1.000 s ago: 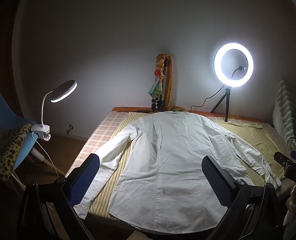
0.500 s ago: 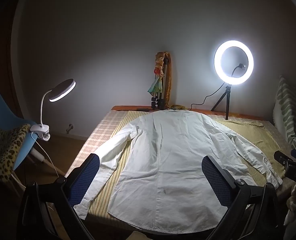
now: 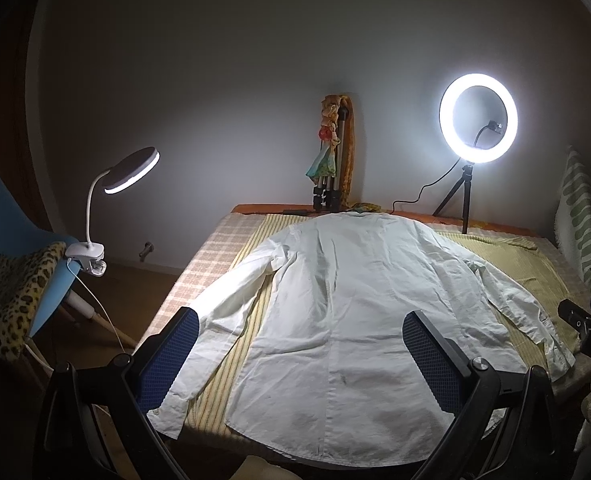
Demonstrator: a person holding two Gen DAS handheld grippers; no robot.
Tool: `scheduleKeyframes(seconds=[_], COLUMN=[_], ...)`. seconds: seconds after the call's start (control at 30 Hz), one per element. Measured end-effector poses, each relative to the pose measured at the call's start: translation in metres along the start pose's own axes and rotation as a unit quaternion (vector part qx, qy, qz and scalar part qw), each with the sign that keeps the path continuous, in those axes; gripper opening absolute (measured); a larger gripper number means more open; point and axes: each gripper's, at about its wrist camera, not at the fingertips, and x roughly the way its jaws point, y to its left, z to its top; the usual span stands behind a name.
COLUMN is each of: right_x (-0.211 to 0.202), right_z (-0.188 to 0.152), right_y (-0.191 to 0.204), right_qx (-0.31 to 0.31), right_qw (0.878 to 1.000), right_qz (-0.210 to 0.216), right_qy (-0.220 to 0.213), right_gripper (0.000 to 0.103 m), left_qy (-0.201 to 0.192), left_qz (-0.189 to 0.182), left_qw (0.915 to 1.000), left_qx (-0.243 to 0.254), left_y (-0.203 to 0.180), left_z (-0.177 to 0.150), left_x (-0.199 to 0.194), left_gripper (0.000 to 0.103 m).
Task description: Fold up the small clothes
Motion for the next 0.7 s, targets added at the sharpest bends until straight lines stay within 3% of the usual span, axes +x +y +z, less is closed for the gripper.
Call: scheduleKeyframes(seconds=[0.2,0.27,0.37,0.5,0.53,0.7], right_x=[-0.002,-0.001,-0.002,0.006,0.011,0.025], right_z=[-0.001,-0.002,-0.001,0.002,0.001,0.001], right_y=[0.005,0.006,0.007,0.014,0.015,0.020], right_qx=[-0.012,-0.015,-0.017,-0.030,-0.034,-0.016], right_qw=[1.000,1.000,0.998,0.999,0.999,1.000], right_qz=[-0.003,-0.004,-0.004,-0.009,-0.011,0.019], right_qy=[-0.025,-0.027,-0.053,-0.032,-0.010,0.002], right_gripper=[0.103,0.103,0.103,0.103,0.103,0.103], left_qy=[0.015,0.025,0.041,0.048,0.055,0.078], left_qz=[0.000,-0.003,0.000,-0.025,-0.020,0.002], left_qw=[0.9999,0.9997,0.9991,0.9985,0.9982,0.9969], left_qx=[0.003,0.004,0.008,0.010,0.009,0.003], left_y=[0.012,0.020,0.035,0.062,0.069,0.109], left_z=[-0.005,-0.008,-0.014,-0.024,-0.026,-0.033], left_x=[0.010,0.016,0.029,0.049,0.056,0.090], left_gripper=[0.100,0.090,0.084,0.081,0.078,0.071])
